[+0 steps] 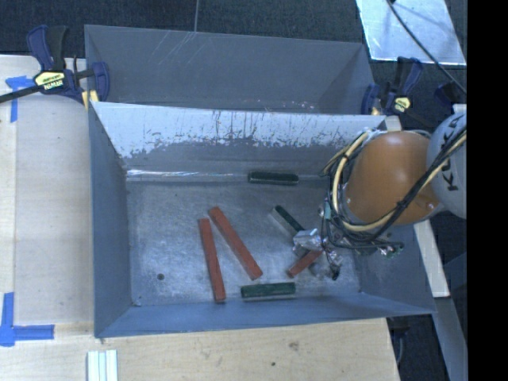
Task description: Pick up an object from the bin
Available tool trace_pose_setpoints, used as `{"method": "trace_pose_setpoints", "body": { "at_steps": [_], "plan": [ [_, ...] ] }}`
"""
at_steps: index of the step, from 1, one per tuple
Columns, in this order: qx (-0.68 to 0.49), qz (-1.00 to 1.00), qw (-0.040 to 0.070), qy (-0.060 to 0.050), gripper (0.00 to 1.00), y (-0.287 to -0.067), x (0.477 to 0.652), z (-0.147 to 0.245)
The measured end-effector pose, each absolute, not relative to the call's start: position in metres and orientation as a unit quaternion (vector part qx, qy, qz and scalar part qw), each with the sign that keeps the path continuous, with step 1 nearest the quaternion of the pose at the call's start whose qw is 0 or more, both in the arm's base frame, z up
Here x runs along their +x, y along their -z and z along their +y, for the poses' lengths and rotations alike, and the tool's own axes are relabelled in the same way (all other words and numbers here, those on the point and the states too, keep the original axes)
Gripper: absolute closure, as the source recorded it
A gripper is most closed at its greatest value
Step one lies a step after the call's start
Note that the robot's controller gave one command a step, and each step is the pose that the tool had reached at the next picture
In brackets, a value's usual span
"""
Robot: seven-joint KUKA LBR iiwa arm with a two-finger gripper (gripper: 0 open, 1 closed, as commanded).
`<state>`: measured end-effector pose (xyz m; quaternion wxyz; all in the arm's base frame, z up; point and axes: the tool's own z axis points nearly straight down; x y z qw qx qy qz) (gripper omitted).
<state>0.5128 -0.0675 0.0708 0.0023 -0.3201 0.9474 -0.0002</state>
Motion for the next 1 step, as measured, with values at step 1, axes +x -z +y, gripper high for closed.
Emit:
{"method": "trace_pose_setpoints", "body": {
  "at_steps": [1],
  "plan": [
    [-0.310, 0.951, 0.006, 0.002, 1.00, -0.2252, 0.5131, -0.0682]
  ]
}}
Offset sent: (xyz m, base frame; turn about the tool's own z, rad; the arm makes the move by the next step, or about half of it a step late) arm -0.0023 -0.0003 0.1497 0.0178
